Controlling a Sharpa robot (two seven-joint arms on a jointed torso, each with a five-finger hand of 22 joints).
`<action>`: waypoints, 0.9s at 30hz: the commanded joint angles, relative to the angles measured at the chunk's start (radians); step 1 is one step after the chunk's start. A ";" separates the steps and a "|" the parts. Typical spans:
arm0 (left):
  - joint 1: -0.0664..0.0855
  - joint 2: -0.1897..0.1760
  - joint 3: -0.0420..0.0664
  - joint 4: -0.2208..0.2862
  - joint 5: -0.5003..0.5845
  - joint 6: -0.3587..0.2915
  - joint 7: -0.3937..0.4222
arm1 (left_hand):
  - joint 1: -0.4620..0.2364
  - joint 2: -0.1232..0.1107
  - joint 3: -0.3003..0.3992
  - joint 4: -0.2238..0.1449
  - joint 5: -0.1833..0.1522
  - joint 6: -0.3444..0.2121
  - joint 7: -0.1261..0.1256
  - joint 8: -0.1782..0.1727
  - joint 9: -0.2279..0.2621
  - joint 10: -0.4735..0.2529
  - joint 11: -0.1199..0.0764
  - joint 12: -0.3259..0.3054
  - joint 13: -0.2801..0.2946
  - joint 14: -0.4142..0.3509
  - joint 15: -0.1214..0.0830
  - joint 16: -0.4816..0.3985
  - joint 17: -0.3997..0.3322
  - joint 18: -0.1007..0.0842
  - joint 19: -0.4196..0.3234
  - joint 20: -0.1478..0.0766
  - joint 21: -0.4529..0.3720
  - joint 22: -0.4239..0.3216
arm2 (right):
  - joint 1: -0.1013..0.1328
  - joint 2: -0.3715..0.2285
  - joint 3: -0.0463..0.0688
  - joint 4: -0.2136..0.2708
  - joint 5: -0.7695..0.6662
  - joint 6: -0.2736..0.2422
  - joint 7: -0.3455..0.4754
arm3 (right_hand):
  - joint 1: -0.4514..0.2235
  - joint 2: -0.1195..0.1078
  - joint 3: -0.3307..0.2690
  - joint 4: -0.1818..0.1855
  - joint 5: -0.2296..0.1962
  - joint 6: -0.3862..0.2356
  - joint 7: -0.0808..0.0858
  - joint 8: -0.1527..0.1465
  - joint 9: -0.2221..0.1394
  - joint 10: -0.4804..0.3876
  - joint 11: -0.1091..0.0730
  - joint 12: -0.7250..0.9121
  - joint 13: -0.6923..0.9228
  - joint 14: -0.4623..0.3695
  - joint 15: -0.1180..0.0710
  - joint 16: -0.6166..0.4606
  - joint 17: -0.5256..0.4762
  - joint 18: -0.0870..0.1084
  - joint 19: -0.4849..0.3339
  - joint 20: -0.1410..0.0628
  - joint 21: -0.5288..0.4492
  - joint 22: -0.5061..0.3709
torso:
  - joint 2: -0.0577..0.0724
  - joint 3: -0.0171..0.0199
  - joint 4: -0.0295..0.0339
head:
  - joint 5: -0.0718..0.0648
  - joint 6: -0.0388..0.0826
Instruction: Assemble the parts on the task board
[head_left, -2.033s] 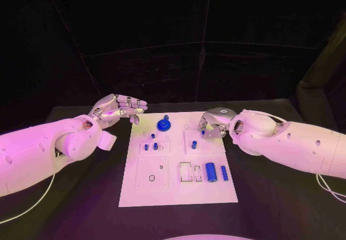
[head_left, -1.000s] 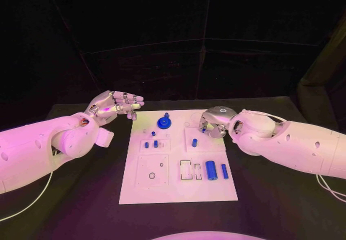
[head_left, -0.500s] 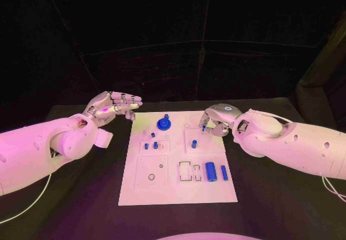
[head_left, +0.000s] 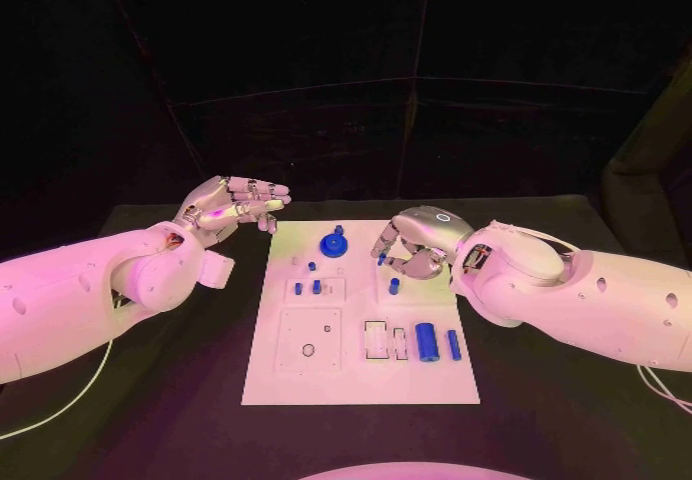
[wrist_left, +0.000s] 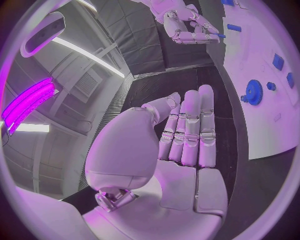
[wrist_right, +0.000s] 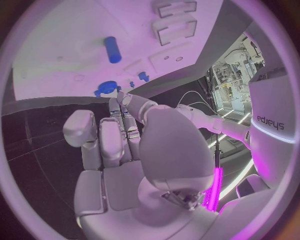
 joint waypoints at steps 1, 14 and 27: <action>0.001 0.004 0.001 0.004 0.022 -0.010 0.026 | -0.003 0.010 -0.006 -0.001 0.006 0.006 0.001 0.007 0.001 0.006 0.002 0.007 0.001 -0.004 0.000 -0.002 -0.002 0.015 -0.006 -0.001 -0.006 -0.001 | 0.002 0.025 0.000 0.014 0.018 -0.010 0.021 | -0.013 -0.001 0.006 0.002 0.006 -0.001 0.009 -0.002 -0.001 0.021 -0.014 -0.003 0.000 0.031 -0.004 0.004 0.002 0.003 0.007 0.001 0.005 0.001 | 0.000 -0.0012 0.0017 | 0.016 -0.006; 0.001 0.014 0.001 0.014 0.031 -0.006 0.025 | -0.002 0.010 -0.007 -0.002 0.006 0.007 0.001 0.008 0.001 0.006 0.002 0.007 0.001 -0.004 0.000 -0.002 -0.003 0.015 -0.006 -0.001 -0.006 -0.002 | -0.061 0.177 -0.012 -0.041 -0.048 0.073 0.038 | -0.021 -0.002 0.009 0.003 0.009 -0.003 0.011 -0.003 -0.001 0.019 -0.012 -0.005 -0.001 0.031 -0.003 0.004 0.000 0.003 0.006 0.002 0.005 0.000 | 0.000 -0.0013 -0.0010 | 0.067 -0.039; 0.002 0.015 0.001 0.021 0.036 -0.004 0.017 | -0.030 0.011 -0.026 0.014 0.005 0.002 0.001 0.012 0.001 0.001 0.003 0.013 0.001 -0.003 0.004 0.001 -0.009 0.014 -0.006 0.004 -0.015 -0.010 | -0.104 0.237 -0.051 -0.071 -0.097 0.119 0.030 | -0.027 -0.003 0.010 0.004 0.011 -0.005 0.012 -0.003 -0.002 0.017 -0.011 -0.007 -0.002 0.030 -0.002 0.004 -0.001 0.004 0.004 0.003 0.004 -0.002 | 0.002 -0.0005 0.0007 | 0.088 -0.055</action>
